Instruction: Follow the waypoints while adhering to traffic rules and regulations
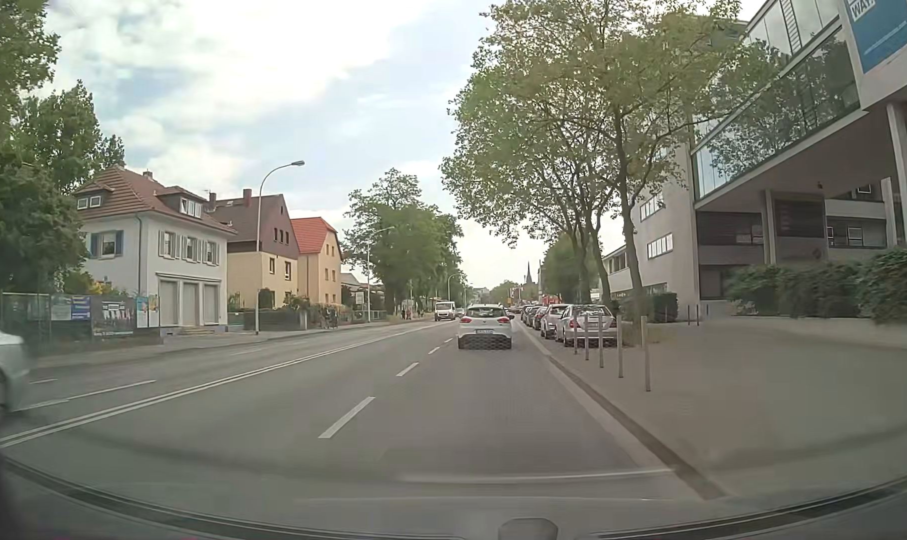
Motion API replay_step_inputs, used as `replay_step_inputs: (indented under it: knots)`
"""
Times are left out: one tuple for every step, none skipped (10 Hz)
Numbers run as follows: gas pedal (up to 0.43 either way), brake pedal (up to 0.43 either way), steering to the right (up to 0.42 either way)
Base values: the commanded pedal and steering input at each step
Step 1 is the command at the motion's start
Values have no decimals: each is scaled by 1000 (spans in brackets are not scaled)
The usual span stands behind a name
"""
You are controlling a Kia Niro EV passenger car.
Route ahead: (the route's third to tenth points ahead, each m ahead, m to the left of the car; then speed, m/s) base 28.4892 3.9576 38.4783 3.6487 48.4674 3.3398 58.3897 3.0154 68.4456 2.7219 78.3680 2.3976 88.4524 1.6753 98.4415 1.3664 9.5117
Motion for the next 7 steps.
replay_step_inputs:
  knots:
    - [8, 18, 7]
    - [79, 18, 6]
    - [87, 18, 7]
    - [87, 18, 6]
    - [87, 18, 6]
    - [87, 18, 7]
    - [87, 24, 7]
